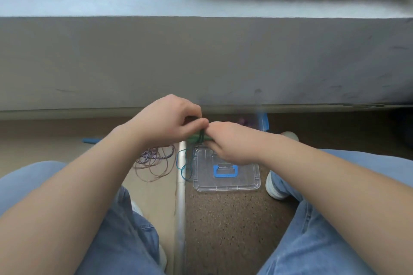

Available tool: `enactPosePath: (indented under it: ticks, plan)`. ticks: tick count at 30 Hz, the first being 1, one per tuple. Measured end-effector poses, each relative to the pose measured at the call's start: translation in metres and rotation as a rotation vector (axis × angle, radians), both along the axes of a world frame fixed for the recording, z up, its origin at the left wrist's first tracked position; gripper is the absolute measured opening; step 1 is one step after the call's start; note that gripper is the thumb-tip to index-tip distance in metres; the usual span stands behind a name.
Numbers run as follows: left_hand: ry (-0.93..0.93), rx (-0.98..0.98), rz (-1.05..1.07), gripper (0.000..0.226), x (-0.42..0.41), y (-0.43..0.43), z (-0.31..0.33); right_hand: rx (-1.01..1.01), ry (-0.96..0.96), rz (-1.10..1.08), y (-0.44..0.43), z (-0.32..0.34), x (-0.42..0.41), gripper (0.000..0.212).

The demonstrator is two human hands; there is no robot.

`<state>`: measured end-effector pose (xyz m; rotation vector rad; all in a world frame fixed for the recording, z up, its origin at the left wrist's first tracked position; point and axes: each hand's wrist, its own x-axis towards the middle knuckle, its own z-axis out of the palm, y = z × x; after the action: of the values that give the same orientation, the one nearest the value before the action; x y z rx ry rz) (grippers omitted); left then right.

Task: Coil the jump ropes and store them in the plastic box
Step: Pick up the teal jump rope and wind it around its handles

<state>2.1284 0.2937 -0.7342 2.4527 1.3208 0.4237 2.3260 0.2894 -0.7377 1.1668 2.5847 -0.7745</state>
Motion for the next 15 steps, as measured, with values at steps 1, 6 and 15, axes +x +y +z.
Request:
enactPosePath:
  ticks: [1,6,15]
  plan:
    - [-0.100,-0.083,0.024,0.039,-0.001,0.002,-0.002,-0.002,0.042,0.013,0.001,0.002,0.000,0.019]
    - [-0.559,-0.521,0.269,0.039,0.005,0.007,0.001,0.025,0.171,-0.020,0.007,0.019,0.008,0.010]
    - [-1.213,-1.260,0.452,0.032,0.019,0.003,0.001,0.040,0.460,-0.256,-0.006,0.019,0.001,0.020]
